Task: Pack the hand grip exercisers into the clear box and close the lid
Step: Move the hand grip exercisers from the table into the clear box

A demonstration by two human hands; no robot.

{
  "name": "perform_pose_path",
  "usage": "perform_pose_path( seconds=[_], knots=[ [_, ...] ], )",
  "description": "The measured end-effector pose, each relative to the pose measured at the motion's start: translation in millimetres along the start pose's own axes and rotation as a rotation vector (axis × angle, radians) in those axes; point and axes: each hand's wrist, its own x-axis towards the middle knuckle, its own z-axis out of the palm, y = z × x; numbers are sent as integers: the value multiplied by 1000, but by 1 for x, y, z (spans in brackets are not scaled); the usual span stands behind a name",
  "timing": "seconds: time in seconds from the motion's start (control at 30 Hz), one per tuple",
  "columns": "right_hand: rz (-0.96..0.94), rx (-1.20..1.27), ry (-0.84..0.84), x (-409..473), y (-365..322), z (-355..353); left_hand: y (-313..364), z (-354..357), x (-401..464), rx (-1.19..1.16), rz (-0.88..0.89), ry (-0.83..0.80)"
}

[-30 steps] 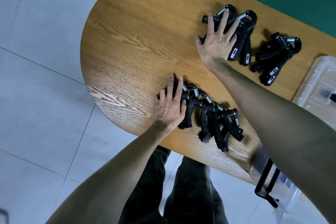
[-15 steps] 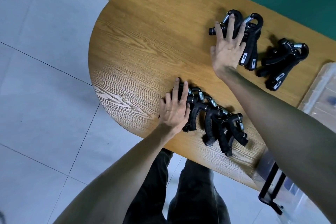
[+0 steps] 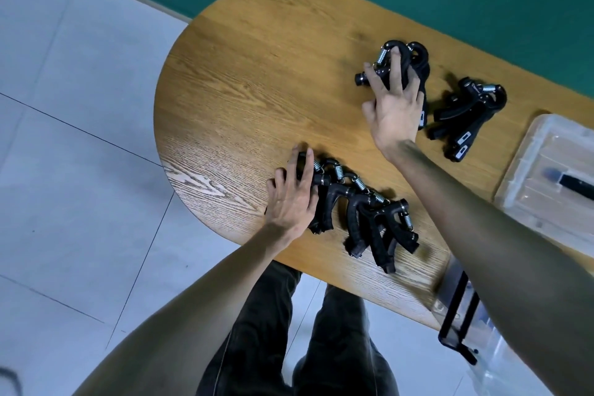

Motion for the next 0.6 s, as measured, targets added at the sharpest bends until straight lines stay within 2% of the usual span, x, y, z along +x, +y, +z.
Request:
perform_pose_path(
  seconds=[0.3,0.47,0.6],
  knots=[
    [-65,140,57,-97,25,-66,50,-44,-27,33,-24,104],
    [11,196,72,-172,61,-108,118,-68,-46,-25,-84,140],
    [93,235,96,-231,93,-137,175,-78,-71,22,-87,164]
  ],
)
